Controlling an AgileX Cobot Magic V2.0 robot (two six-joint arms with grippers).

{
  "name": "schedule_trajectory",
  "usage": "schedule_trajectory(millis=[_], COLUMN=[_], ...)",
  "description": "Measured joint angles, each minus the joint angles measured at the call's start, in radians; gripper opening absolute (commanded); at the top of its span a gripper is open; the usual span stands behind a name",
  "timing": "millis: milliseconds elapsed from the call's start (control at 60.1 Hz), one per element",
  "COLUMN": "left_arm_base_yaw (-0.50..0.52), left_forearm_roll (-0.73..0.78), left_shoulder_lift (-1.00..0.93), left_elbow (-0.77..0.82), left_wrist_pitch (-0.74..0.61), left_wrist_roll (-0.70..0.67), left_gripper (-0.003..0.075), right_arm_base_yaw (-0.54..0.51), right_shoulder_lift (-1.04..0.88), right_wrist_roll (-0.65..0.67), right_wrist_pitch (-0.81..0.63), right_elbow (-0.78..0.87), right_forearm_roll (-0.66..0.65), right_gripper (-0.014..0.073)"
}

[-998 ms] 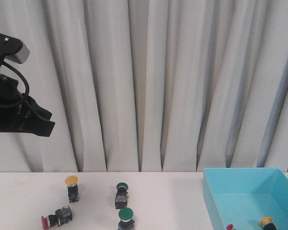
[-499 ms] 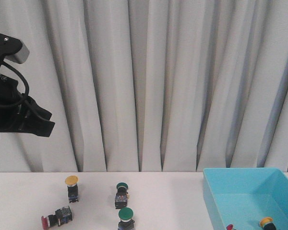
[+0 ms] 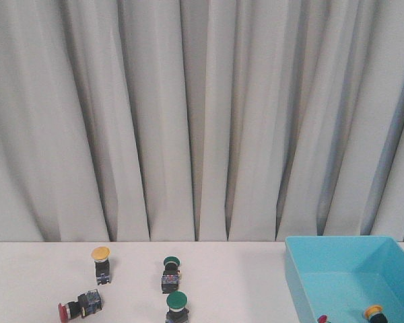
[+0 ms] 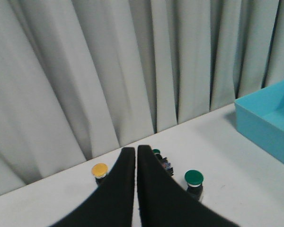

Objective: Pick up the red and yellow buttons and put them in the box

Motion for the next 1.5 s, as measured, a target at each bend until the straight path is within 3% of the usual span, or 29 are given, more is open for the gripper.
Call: schedule_trajectory(millis=[100, 216, 466, 665, 1497], left_arm_base_yaw=[0.0, 0.032, 0.212, 0.303, 0.305], left_forearm_roll=[0.044, 0.067, 0.168, 0.221, 0.217], left_shoulder_lift=[-0.201, -0.355, -0.613, -0.693, -0.693], left_elbow=[0.252, 0.477, 0.722, 0.735, 0.737], left_wrist_pitch=[-0.123, -0.178, -0.253, -0.228, -0.208], left_wrist_roll=[0.0, -0.014, -0.262, -0.35, -0.321], left_gripper=[-0.0006, -0.0006, -0.0006, -0.0006, -0.0006], right_arm_base_yaw=[0.0, 0.0, 0.0, 0.0, 0.0], right_shoulder_lift=[0.0, 0.0, 0.0, 0.0, 0.0], right_wrist_roll=[0.0, 0.0, 0.0, 0.0, 0.0], right_wrist_pitch=[0.0, 0.0, 0.0, 0.0, 0.0], right_elbow=[0.0, 0.0, 0.0, 0.0, 0.0], right_forearm_roll=[0.0, 0.0, 0.0, 0.0, 0.0], right_gripper=[-0.0009, -0.0009, -0.0009, -0.0009, -0.0009])
